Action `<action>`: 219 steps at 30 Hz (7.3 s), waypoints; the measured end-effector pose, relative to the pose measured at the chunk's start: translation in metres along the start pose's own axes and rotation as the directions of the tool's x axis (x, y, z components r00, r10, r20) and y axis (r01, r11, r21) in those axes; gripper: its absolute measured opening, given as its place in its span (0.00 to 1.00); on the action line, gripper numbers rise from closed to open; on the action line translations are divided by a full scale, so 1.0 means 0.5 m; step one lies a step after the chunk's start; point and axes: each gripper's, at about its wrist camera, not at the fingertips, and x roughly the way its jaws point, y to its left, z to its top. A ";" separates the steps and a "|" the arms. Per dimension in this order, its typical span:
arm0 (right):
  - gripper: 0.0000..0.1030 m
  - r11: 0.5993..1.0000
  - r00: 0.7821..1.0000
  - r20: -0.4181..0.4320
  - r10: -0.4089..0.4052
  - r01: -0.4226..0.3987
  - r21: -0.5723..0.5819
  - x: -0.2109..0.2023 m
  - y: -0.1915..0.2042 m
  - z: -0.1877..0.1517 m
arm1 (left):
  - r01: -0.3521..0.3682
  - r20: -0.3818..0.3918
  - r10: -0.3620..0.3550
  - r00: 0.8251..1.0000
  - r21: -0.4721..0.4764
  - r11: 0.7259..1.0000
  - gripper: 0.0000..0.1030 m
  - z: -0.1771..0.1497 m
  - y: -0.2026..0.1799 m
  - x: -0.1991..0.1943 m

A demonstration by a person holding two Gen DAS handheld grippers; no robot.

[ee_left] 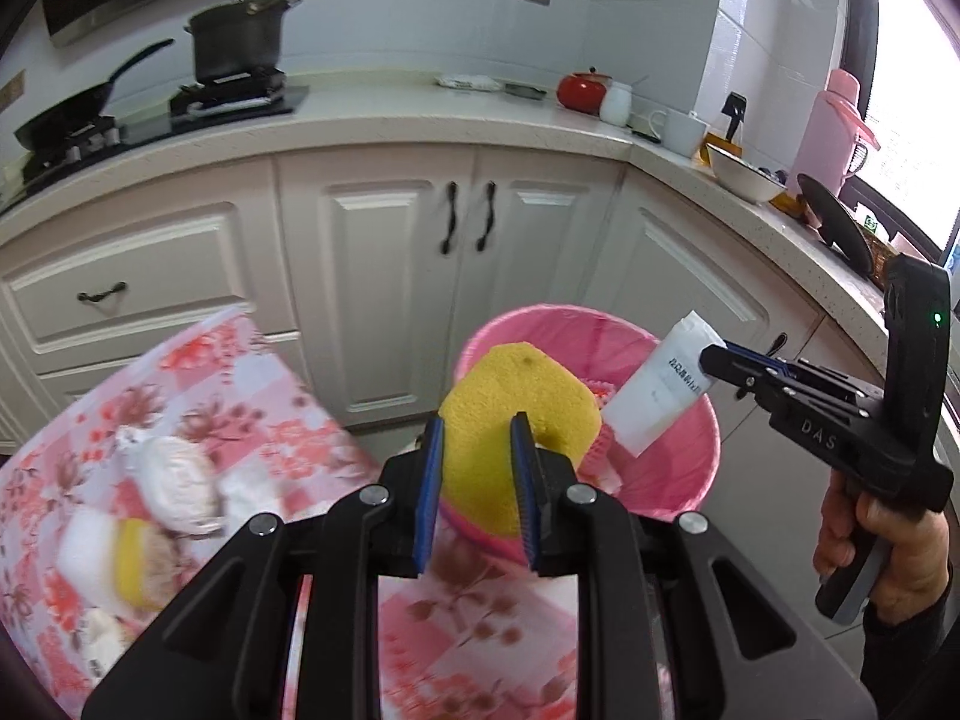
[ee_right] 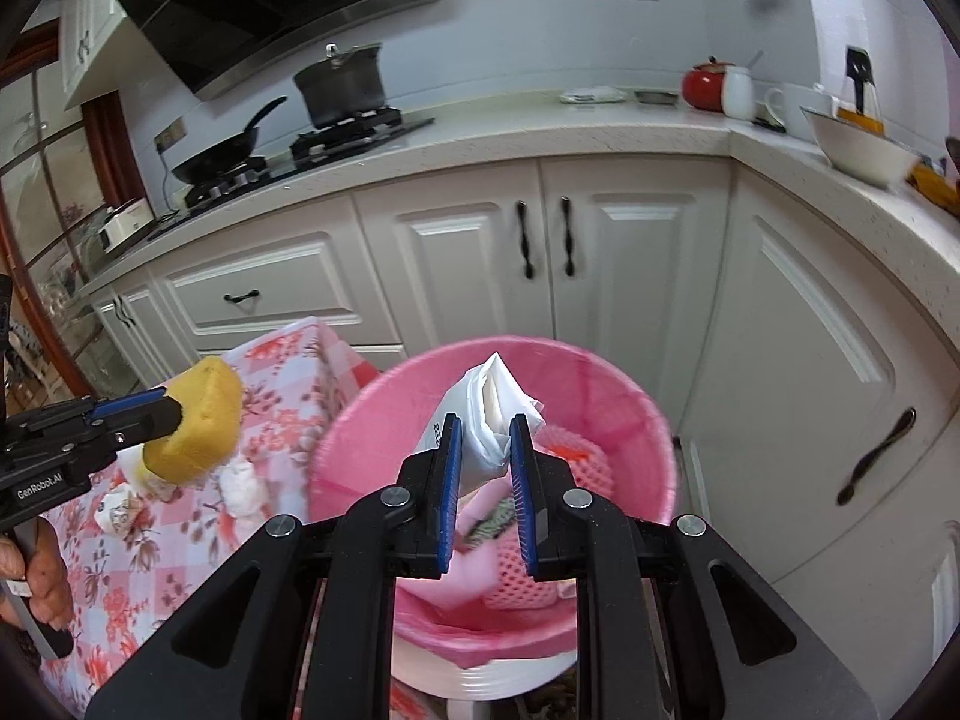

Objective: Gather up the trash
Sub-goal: 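Carry the sponge and plastic bag over the pink bin and open both tools, then move both tools back over the table toward the remaining trash, then grasp the white paper cup with the left tool while the right tool grasps a white plastic bag, then lift the paper cup and plastic bag toward the pink bin with both tools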

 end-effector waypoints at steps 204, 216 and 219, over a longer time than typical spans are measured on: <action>0.31 0.986 0.989 0.015 0.148 -0.146 -0.081 -0.036 0.250 -0.045 | -0.238 0.061 0.252 0.966 -0.176 0.955 0.51 -0.200 0.264 -0.260; 0.31 0.996 0.996 0.034 0.084 -0.083 -0.021 -0.032 0.148 -0.039 | -0.179 0.074 0.185 0.980 -0.074 0.981 0.51 -0.121 0.158 -0.195; 0.31 0.998 0.997 0.035 0.070 -0.070 -0.002 -0.029 0.122 -0.038 | -0.163 0.071 0.167 0.983 -0.056 0.985 0.51 -0.103 0.137 -0.175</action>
